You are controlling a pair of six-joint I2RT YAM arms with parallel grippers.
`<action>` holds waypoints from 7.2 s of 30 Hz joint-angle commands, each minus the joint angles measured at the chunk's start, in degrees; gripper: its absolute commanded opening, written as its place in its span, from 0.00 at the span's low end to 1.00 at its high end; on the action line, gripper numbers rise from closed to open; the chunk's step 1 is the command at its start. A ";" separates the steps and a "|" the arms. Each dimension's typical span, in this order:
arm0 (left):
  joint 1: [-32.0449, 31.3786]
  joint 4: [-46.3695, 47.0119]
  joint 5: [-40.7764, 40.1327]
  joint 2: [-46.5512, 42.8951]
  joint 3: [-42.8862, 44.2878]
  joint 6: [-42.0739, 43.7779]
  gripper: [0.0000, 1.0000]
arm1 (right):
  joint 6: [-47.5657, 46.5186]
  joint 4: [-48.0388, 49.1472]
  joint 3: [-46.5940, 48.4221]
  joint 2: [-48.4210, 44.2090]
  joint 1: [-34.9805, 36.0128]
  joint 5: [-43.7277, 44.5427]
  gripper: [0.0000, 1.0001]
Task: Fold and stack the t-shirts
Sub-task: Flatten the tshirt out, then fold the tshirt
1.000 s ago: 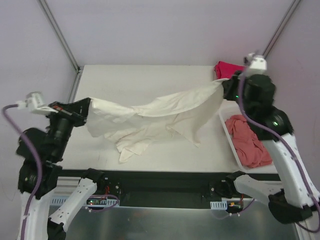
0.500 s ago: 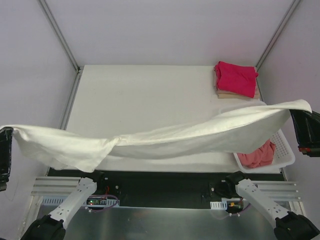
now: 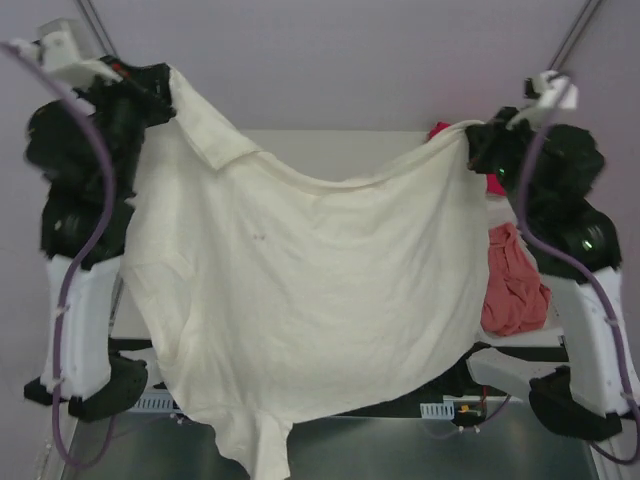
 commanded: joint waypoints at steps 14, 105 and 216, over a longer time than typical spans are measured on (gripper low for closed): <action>7.42 0.05 -4.70 47.91 3.71 10.82 0.99 | 1.12 4.11 12.36 52.94 -12.49 -14.16 0.97; -7.26 -22.80 9.91 -25.08 -90.00 -46.22 0.85 | 20.90 10.98 -59.92 1.05 -0.19 -4.24 0.97; -10.16 -27.29 -2.48 -32.38 -68.46 -39.64 0.00 | 30.22 -8.27 -58.96 -7.04 9.75 16.85 0.01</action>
